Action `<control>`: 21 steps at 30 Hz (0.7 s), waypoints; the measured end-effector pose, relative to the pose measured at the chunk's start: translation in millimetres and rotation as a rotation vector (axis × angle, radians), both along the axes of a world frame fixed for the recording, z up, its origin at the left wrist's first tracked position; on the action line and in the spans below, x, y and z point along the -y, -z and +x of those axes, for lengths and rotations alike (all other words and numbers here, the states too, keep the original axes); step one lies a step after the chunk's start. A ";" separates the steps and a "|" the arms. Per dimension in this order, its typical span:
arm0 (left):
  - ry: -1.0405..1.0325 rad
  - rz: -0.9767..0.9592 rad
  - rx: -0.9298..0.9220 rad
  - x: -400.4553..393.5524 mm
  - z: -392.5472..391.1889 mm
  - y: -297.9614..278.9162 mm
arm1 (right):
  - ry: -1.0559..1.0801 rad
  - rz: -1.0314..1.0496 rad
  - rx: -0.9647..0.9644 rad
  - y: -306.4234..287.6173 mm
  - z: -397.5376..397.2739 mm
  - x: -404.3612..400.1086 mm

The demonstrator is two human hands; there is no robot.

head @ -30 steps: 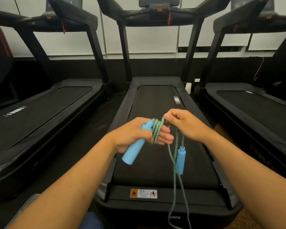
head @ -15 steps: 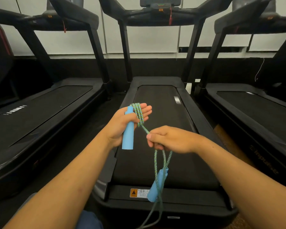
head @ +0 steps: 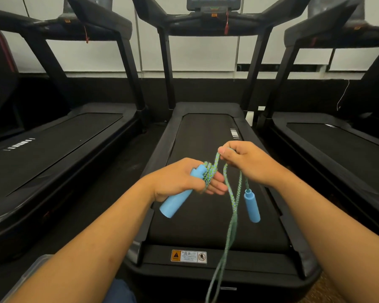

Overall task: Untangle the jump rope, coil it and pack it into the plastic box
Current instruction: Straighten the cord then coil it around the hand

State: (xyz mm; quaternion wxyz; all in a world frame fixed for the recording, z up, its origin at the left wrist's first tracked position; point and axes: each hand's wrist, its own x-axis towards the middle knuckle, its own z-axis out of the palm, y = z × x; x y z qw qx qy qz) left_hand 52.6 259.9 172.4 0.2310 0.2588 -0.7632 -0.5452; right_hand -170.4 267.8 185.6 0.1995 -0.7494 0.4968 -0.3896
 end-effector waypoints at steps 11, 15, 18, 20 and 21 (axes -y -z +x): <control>0.085 0.289 -0.529 -0.5 -7.2 -5.6 | -0.172 0.290 0.170 44.0 26.3 3.0; -0.110 0.264 -0.585 12.6 -2.2 -1.4 | -0.289 0.372 0.075 40.0 43.0 -8.2; -0.224 0.227 -0.569 20.8 3.6 1.7 | -0.315 0.400 -0.051 29.5 46.2 -17.7; -0.289 0.185 -0.515 26.1 6.0 5.3 | -0.330 0.415 -0.129 20.8 49.5 -26.3; -0.316 0.157 -0.465 27.3 6.6 7.4 | -0.334 0.409 -0.151 15.6 50.6 -30.5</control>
